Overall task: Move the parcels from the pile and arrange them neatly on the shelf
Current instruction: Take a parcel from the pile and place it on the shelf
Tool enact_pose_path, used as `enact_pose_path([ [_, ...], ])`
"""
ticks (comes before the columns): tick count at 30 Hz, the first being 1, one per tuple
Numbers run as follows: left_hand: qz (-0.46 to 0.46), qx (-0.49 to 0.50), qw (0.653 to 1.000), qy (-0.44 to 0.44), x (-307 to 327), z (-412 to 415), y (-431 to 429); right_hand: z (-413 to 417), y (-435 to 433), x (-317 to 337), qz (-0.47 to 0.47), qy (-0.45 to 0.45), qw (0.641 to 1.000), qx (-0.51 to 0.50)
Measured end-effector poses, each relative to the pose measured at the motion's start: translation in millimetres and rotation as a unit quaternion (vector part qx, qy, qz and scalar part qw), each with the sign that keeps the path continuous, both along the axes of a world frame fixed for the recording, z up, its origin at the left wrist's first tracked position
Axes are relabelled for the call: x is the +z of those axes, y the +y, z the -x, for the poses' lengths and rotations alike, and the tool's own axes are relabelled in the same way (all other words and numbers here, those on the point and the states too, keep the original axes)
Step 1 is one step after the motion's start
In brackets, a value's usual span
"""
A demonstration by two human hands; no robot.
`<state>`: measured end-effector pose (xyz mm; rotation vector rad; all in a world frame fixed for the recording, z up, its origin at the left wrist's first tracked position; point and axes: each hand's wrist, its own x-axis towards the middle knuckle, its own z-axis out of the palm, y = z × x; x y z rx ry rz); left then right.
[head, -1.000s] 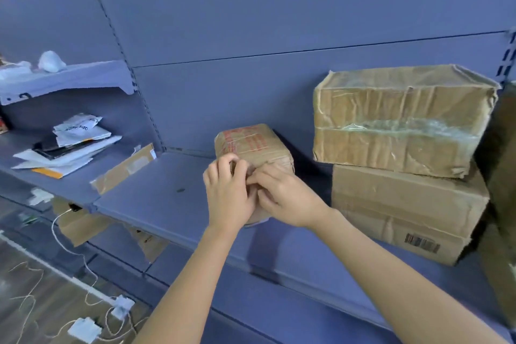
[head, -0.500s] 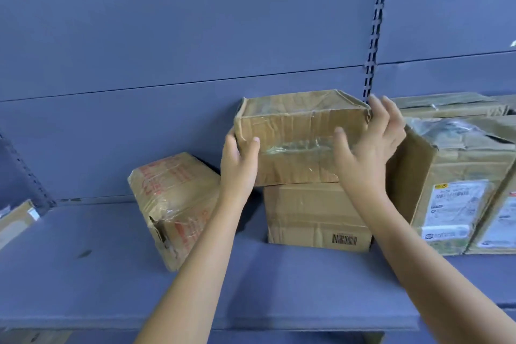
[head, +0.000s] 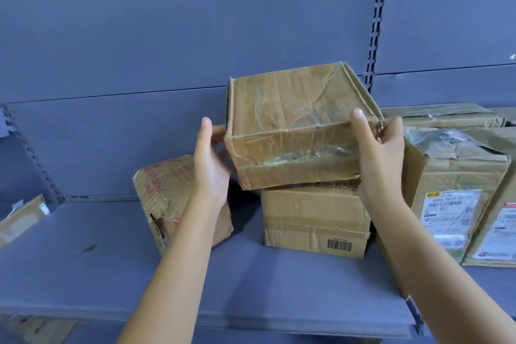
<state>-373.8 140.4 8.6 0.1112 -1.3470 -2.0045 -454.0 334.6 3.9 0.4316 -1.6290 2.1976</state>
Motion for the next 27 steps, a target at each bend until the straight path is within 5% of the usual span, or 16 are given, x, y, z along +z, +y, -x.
enact_pose_path([
  [5, -0.037, -0.04, 0.997, 0.053, -4.1, -16.8, 2.4, -15.6, 10.8, -0.3, 0.075, 0.107, 0.991, 0.043],
  [10, -0.08, -0.015, 0.997, 0.013, -20.6, -30.3, 17.4, -21.5, 14.8, -25.6, 0.008, 0.2, 0.975, 0.097],
  [15, -0.056, -0.01, 0.998, 0.004, -21.6, -41.6, 8.1, -15.0, 26.9, -36.5, -0.011, 0.152, 0.967, 0.206],
  [20, 0.016, 0.028, 0.999, 0.023, -14.0, -48.8, -1.5, -11.8, 29.5, -30.6, 0.056, 0.088, 0.974, 0.201],
  [27, 0.031, -0.062, 0.993, 0.097, 11.1, -59.9, -8.0, 0.3, 1.1, -7.3, 0.121, -0.123, 0.939, 0.299],
])
